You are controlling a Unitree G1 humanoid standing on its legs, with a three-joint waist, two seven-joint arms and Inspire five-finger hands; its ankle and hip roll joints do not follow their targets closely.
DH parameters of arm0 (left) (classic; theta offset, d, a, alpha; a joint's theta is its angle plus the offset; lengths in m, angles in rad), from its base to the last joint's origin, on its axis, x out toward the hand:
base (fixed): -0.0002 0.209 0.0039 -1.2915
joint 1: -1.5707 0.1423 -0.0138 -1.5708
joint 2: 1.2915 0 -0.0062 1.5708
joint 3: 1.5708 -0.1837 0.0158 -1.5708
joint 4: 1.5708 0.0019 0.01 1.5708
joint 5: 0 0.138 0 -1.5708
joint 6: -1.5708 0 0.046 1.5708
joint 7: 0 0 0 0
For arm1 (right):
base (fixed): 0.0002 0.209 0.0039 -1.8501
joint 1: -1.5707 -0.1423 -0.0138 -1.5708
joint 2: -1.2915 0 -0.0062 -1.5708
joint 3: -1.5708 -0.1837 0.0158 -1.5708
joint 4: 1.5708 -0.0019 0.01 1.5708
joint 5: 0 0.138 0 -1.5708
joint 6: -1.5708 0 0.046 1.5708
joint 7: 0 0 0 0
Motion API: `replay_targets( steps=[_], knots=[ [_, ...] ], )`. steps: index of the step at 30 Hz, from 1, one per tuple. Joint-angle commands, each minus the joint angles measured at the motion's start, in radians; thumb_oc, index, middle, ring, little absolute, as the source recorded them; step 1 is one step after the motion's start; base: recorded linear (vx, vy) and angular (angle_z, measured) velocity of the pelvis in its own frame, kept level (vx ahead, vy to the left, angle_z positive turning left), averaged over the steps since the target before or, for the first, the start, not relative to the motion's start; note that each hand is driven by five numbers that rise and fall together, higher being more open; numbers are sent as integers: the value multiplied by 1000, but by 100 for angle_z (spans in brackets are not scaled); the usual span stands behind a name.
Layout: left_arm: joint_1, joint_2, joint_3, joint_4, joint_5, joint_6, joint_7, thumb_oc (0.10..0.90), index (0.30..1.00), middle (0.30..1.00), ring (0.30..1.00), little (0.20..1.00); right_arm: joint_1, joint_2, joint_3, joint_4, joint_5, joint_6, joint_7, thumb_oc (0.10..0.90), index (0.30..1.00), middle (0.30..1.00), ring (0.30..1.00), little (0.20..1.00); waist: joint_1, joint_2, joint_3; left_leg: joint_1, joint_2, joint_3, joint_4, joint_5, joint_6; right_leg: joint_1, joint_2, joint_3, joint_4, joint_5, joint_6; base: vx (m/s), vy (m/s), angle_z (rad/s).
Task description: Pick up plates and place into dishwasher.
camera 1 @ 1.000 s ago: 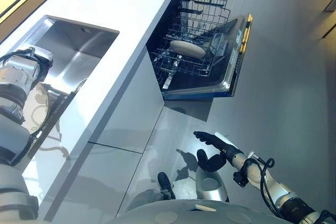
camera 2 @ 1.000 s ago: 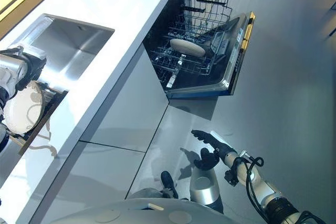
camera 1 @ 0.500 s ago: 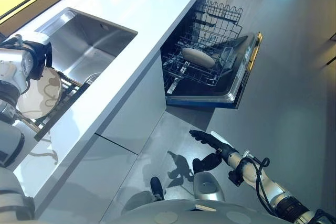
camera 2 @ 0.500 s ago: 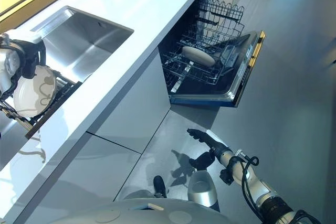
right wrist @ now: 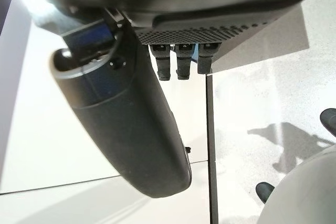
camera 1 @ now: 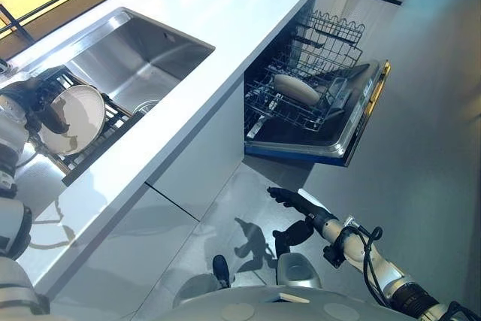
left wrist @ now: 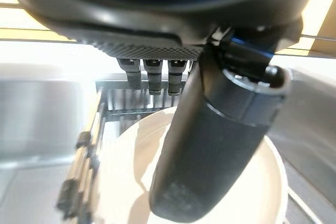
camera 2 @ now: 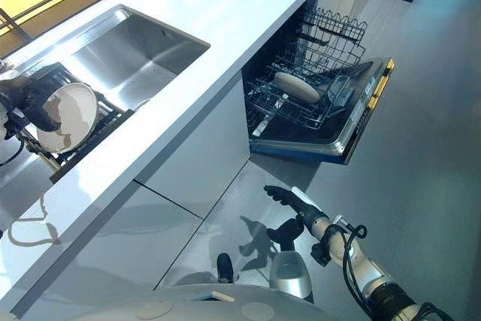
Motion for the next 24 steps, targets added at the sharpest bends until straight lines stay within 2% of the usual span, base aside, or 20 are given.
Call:
replay_targets(
  steps=[1,15,24],
  knots=[
    [-29,92,73,-16,-11,-11,120,800,900,900,900,900,-18,-21,-28,-109,21,-63,-6,800,900,900,900,900,-15,46,-89,6,-32,32,41,-146,25,-74,58,-1,49,-31,54,0,0,0],
    [-45,63,106,-72,-18,-49,330,800,900,900,900,900,1,-10,-26,-82,27,-66,-1,800,900,900,900,900,-32,38,-81,7,-45,30,45,-152,35,-110,44,15,93,-14,62,47,34,0],
    [-60,42,93,-32,-61,-14,260,800,900,900,900,900,27,-16,-28,-79,3,-51,2,800,900,900,900,900,-50,46,-51,-27,-61,23,84,-165,43,-166,26,43,129,22,59,97,81,-1]
  ],
)
